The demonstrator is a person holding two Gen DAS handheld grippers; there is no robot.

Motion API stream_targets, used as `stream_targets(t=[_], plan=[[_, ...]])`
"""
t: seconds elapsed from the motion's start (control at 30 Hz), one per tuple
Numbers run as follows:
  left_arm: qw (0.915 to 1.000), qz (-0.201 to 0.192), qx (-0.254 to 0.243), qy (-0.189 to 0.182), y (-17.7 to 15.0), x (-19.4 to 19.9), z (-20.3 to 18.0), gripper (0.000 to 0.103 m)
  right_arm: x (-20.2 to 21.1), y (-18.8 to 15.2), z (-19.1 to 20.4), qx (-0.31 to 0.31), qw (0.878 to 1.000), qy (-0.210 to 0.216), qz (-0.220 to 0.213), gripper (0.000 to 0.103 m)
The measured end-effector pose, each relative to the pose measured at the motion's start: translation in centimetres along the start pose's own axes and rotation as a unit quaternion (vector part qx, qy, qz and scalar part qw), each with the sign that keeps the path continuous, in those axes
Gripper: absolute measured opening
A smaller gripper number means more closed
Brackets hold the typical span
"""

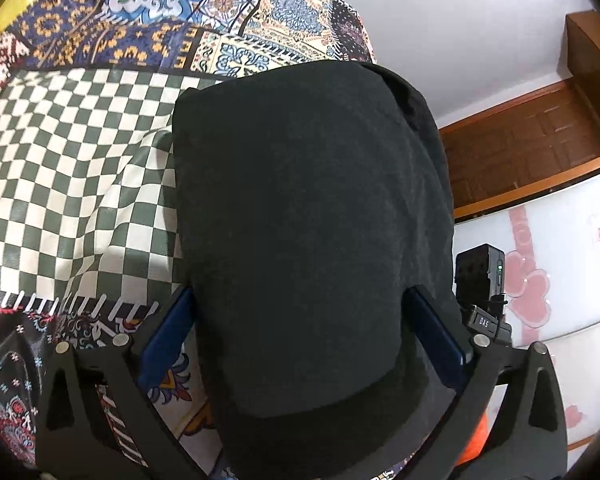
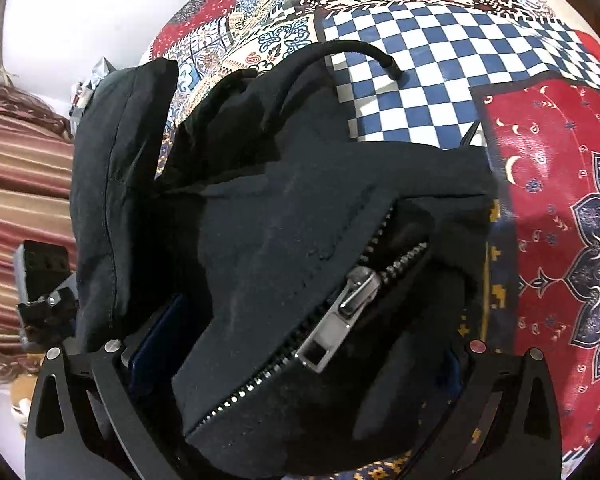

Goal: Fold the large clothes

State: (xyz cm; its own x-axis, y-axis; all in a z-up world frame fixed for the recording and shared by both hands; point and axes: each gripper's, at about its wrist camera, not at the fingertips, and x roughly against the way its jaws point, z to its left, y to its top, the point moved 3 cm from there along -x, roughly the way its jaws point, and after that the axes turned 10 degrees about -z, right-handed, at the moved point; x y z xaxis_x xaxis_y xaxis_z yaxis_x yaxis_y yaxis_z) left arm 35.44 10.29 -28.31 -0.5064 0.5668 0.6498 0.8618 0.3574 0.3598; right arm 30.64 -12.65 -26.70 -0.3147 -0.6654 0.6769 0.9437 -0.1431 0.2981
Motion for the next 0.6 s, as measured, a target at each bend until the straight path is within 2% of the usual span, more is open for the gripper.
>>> stream_targets(t=[0.03,0.1,0.23,0.3,0.37,0.5,0.6], plan=[[1.0,0.001,0.001,-0.002,-0.1,0.0,0.2,0.103,-0.1,0.0,0.2,0.0,1.0,0.002,0.0,0.099],[1.0,-0.001,0.004,-0.001,-0.1,0.0,0.2,0.103,0.0,0.1,0.4,0.001,1.0,0.01,-0.002,0.086],[1.0,0.0,-0.001,0.004,-0.2,0.2,-0.2,0.103,0.7,0.0,1.1,0.008,1.0,0.015,-0.011,0.067],[0.9999,-0.005,-0.007,0.006,-0.5,0.7,-0.7,0.1,1.4,-0.2,1.4,0.011,1.0,0.014,-0.017,0.051],[0.9996,-0.01,-0.023,0.01,-0.8,1.2,-1.3,0.096,2.1,0.0,2.3,0.017,0.999,0.016,-0.023,0.043],[0.9988,-0.019,-0.044,0.01,-1.0,2.7,-3.0,0.089,2.9,0.3,4.1,0.048,0.998,0.001,-0.036,0.034],[0.9978,-0.039,-0.054,0.002,-0.7,4.7,-4.0,0.087,3.8,0.6,5.8,0.061,0.997,0.005,-0.047,0.033]])
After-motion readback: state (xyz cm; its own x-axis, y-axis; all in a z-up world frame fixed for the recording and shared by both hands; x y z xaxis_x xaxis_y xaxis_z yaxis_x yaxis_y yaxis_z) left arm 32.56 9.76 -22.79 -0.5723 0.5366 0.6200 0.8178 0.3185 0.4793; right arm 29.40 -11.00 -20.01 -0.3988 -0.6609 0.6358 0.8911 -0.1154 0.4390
